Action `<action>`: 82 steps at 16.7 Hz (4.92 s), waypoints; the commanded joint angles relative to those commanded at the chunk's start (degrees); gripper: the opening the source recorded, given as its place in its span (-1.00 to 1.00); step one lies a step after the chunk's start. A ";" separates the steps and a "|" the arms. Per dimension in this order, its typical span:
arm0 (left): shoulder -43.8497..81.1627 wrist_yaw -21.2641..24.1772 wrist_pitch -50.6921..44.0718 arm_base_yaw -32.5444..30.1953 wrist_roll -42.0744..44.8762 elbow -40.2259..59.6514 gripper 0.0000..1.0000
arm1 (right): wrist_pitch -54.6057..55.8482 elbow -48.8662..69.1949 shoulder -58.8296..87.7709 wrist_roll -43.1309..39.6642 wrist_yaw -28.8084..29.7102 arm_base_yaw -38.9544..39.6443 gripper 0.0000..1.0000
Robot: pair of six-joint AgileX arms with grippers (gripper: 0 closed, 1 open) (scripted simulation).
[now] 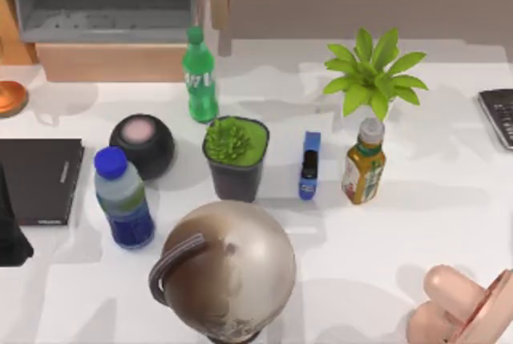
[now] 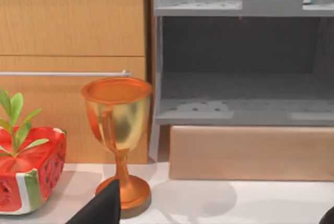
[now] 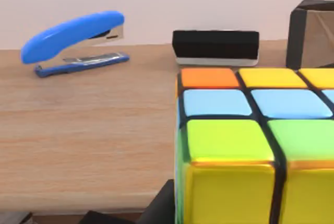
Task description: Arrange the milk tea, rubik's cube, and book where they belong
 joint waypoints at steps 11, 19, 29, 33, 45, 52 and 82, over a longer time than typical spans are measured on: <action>0.00 0.00 0.00 0.00 0.00 0.00 1.00 | 0.90 4.03 3.11 -0.80 -0.12 -0.15 -1.00; 0.00 0.00 0.00 0.00 0.00 0.00 1.00 | -1.21 22.03 18.42 -0.84 1.90 2.12 -1.00; 0.00 0.00 0.00 0.00 0.00 0.00 1.00 | -2.13 26.20 22.86 -1.75 2.58 2.45 -0.70; 0.00 0.00 0.00 0.00 0.00 0.00 1.00 | -2.13 26.20 22.86 -1.75 2.58 2.45 -0.10; 0.00 0.00 0.00 0.00 0.00 0.00 1.00 | -2.13 26.20 22.86 -1.75 2.58 2.45 1.00; 0.00 0.00 0.00 0.00 0.00 0.00 1.00 | -1.65 24.07 21.14 -1.76 2.40 2.17 1.00; 0.00 0.00 0.00 0.00 0.00 0.00 1.00 | -4.04 -68.95 -74.69 -2.08 9.95 12.03 1.00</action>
